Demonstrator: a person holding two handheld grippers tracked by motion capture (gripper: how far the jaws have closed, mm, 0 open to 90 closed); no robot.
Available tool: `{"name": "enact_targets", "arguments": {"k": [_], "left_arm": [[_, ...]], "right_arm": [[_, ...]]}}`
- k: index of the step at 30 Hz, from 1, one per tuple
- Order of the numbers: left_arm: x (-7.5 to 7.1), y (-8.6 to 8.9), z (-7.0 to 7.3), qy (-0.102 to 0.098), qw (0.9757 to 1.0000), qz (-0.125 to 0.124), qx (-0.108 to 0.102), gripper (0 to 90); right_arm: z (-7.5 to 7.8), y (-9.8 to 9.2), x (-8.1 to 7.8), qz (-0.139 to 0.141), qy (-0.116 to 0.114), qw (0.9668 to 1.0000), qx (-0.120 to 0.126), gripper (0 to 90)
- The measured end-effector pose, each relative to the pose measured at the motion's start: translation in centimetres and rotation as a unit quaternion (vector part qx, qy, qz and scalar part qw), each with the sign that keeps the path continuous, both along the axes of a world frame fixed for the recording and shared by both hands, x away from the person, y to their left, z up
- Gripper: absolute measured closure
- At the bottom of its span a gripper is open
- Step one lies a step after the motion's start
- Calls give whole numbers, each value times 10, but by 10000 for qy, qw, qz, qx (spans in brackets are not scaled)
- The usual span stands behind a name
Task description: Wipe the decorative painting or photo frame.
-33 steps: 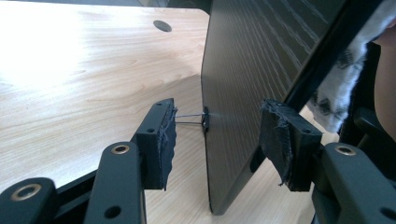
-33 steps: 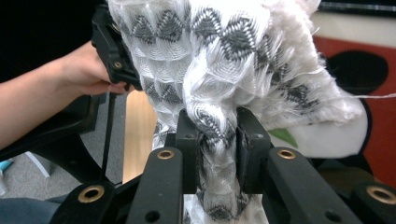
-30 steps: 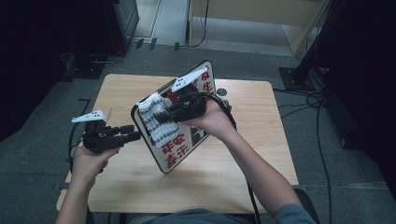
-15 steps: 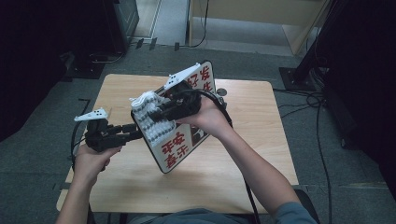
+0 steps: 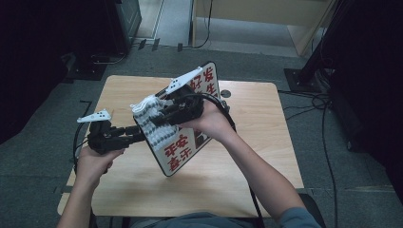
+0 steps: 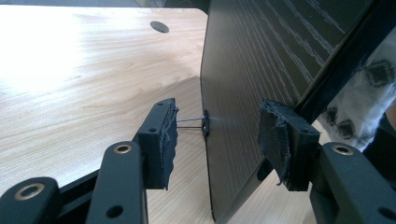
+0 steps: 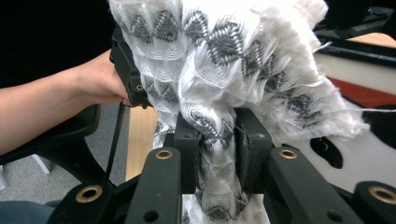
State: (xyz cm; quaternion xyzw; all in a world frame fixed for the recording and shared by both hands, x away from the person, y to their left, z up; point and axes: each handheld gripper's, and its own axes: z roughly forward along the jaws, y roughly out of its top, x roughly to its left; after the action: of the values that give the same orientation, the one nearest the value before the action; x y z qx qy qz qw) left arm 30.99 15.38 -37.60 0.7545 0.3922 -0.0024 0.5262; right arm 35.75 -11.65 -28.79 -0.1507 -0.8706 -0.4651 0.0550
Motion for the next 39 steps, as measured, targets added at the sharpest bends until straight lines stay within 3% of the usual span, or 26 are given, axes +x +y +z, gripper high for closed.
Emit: {"name": "enact_targets", "arguments": {"k": [6, 39], "left_arm": [[0, 0, 0, 64, 10000, 23, -33, 481], [0, -3, -1, -62, 10000, -4, 74, 498]], "right_arm": [[-6, 1, -1, 36, 32, 10000, -15, 740], [-24, 0, -6, 66, 100, 9999, -27, 735]]}}
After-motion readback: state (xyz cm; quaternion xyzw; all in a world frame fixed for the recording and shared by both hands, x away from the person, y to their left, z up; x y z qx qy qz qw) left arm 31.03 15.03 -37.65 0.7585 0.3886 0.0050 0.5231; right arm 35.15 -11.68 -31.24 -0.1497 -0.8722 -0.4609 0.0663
